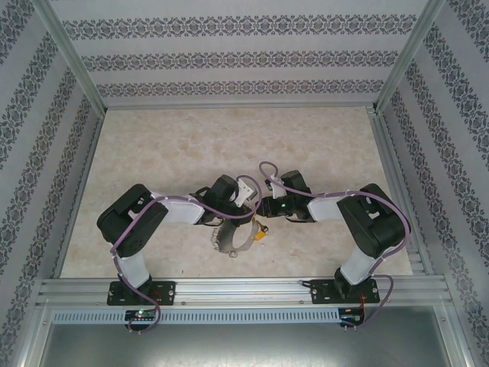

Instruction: Put the keys on the keyring

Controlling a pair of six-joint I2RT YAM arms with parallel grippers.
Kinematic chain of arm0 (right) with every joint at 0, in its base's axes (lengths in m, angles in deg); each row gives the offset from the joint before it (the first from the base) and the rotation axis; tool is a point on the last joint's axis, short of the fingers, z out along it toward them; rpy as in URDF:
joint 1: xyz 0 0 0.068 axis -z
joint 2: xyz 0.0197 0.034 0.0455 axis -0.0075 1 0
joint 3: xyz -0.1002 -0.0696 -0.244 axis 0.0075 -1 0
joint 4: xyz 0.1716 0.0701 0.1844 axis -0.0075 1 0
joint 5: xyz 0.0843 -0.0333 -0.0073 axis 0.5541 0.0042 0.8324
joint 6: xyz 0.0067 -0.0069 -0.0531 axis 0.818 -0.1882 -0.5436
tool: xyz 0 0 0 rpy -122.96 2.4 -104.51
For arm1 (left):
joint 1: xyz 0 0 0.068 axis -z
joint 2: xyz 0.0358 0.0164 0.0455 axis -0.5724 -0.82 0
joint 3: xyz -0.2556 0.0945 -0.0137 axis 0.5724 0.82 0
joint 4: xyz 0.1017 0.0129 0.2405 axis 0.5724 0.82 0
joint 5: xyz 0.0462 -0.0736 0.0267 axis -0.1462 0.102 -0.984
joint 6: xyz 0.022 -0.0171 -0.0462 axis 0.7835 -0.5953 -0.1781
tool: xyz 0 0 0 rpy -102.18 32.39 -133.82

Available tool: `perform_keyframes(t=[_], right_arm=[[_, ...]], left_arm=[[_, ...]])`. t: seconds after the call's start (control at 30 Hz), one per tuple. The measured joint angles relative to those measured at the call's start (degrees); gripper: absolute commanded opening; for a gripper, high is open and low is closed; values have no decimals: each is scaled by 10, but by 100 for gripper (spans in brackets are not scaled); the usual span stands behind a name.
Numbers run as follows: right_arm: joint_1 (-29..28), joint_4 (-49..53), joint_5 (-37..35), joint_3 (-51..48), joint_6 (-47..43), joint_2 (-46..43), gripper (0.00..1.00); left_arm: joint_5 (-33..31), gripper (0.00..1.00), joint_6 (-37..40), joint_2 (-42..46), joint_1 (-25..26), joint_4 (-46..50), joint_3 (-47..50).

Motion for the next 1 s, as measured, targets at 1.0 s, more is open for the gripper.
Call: perform_keyframes(t=[1.0], right_arm=[[-1,-5,0,0,0,2,22]], left_arm=[[-21,0,-21,5,22,-22,9]])
